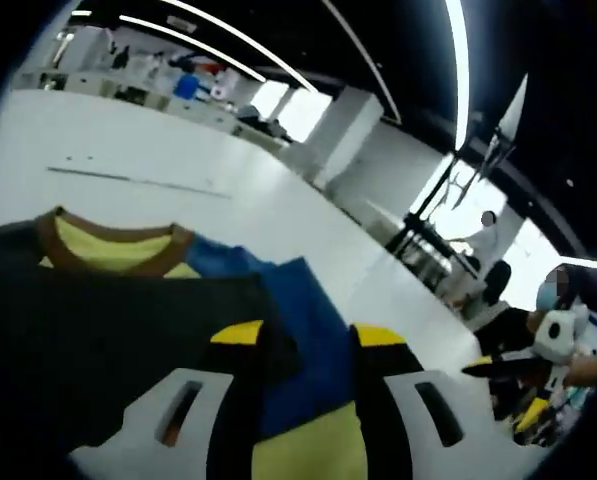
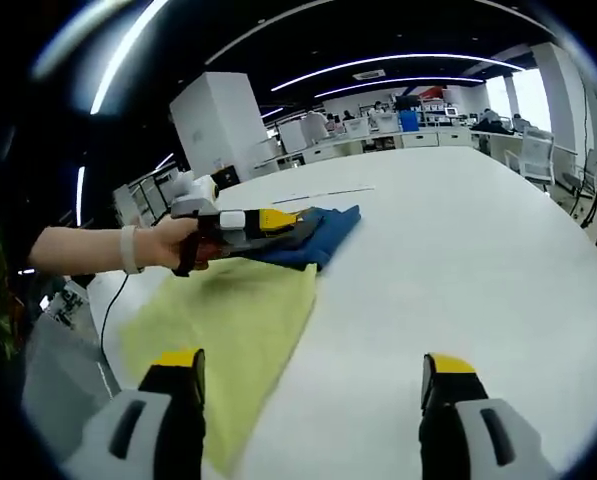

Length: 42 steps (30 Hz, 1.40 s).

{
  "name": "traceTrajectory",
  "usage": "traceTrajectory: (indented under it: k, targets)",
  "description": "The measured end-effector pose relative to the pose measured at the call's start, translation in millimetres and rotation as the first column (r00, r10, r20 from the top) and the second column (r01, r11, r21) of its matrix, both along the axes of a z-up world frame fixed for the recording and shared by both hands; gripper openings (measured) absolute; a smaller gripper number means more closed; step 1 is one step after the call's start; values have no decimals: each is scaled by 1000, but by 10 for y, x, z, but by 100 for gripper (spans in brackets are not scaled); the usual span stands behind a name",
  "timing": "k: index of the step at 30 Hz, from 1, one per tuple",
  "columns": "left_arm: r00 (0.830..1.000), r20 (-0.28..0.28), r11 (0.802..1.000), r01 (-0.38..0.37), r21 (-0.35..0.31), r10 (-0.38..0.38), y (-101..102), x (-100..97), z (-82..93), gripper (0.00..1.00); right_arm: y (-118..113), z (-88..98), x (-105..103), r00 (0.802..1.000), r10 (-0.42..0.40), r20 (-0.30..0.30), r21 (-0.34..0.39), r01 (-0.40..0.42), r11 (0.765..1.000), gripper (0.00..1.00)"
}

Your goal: Fold the garment on the visible template until the final outline fits inside the template.

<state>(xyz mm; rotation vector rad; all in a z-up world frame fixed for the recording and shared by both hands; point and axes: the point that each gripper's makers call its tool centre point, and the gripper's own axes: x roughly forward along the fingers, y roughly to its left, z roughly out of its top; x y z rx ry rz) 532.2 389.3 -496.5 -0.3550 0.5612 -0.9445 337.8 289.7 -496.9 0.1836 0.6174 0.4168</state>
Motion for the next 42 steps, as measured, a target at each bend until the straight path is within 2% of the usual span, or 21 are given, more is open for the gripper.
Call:
traceTrajectory:
  k: [2, 9, 11, 21, 25, 31, 37, 42]
  targets:
    - [999, 24, 999, 28, 21, -28, -8, -38, 1, 60, 13, 2, -1, 1000, 3, 0, -2, -3, 1000, 90]
    - [994, 81, 997, 74, 27, -76, 5, -139, 121, 79, 55, 5, 15, 1000, 13, 0, 0, -13, 1000, 90]
    - [991, 103, 996, 80, 35, -83, 20, -146, 158, 81, 75, 16, 25, 1000, 19, 2, -2, -19, 1000, 90]
    - [986, 125, 993, 105, 52, -111, 168, -267, 272, 81, 127, 90, 85, 999, 35, 20, -10, -35, 999, 90]
    - [984, 138, 993, 104, 63, -112, 361, -330, 311, 81, 169, 121, 96, 998, 47, 28, -12, -47, 999, 91]
    - [983, 153, 992, 82, 98, -97, 756, -414, 368, 80, 216, 157, 102, 997, 68, 34, -22, -67, 997, 90]
    - [983, 164, 986, 56, 159, -82, 1248, -554, 388, 79, 273, 206, 94, 996, 81, 48, -28, -80, 996, 90]
    - [985, 163, 982, 22, 188, -53, 1581, -691, 387, 79, 349, 236, 66, 994, 96, 52, -27, -94, 995, 90]
